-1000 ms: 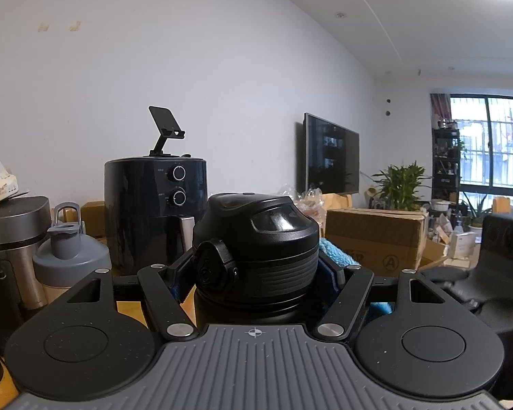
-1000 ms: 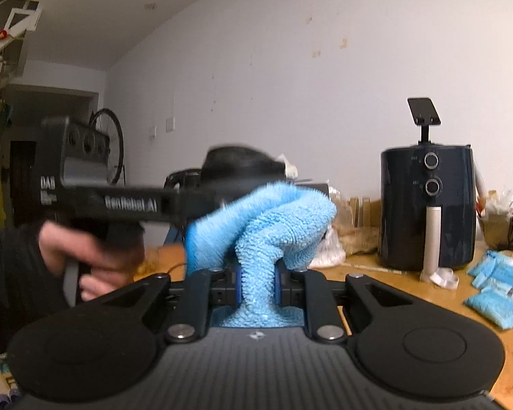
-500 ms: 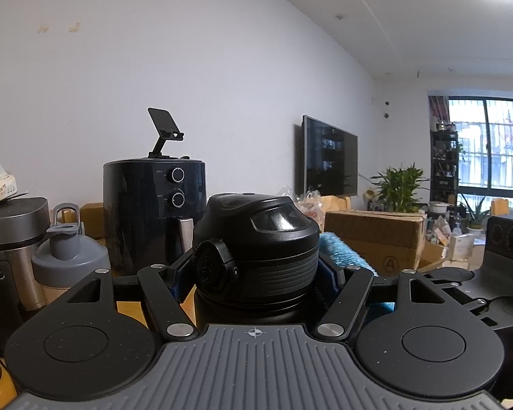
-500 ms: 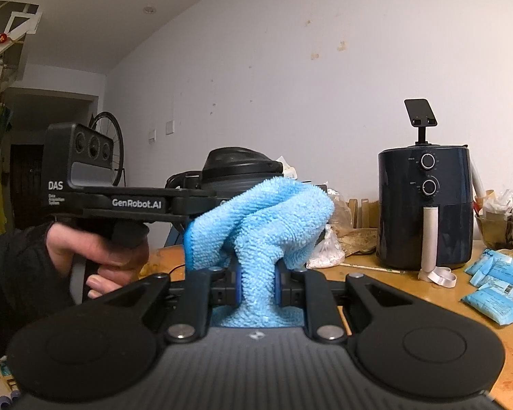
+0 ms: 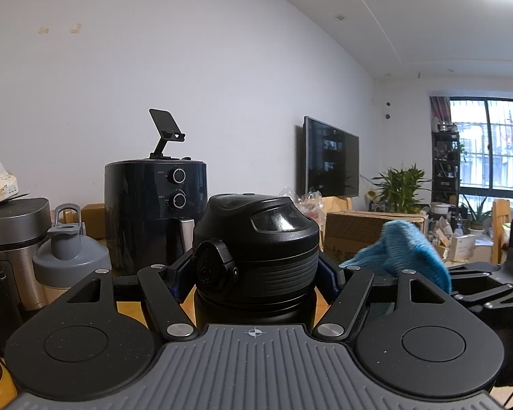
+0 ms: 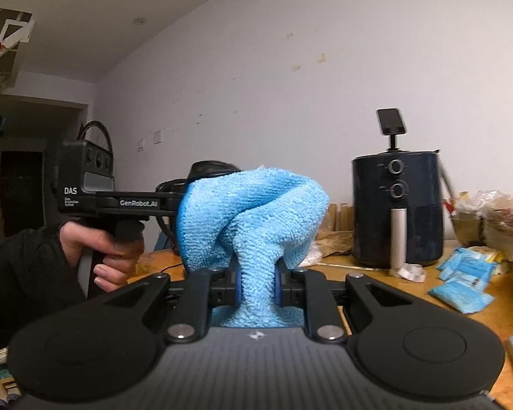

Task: Clean container
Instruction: 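Turn the bottle with the left gripper while the right gripper holds the towel against it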

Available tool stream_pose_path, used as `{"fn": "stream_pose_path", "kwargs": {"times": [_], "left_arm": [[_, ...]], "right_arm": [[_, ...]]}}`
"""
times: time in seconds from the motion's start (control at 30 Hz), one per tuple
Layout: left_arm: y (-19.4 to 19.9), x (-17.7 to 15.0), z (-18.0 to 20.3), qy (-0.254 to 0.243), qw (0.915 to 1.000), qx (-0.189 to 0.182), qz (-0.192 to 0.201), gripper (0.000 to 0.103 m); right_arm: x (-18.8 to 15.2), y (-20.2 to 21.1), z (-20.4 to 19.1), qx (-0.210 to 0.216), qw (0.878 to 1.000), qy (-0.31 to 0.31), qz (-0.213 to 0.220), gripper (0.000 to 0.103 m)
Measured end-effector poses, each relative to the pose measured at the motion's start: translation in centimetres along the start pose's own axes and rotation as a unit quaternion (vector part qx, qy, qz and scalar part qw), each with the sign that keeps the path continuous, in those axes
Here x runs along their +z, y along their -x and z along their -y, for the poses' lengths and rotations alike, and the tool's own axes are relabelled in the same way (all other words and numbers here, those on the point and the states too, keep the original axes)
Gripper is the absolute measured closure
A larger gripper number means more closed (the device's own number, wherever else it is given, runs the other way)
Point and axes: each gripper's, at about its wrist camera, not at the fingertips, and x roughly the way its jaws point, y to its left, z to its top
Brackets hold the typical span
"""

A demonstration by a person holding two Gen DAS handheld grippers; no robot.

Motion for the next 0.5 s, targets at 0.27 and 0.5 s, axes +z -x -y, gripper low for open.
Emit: {"fn": "stream_pose_path", "kwargs": {"times": [0.27, 0.5], "left_arm": [[0.1, 0.1, 0.1, -0.001, 1.0000, 0.002, 0.000, 0.035], [0.3, -0.1, 0.3, 0.000, 0.9999, 0.007, 0.011, 0.035]], "right_arm": [[-0.3, 2.0, 1.0, -0.022, 1.000, 0.002, -0.005, 0.090], [-0.8, 2.5, 1.1, -0.026, 1.000, 0.004, -0.011, 0.090]]}}
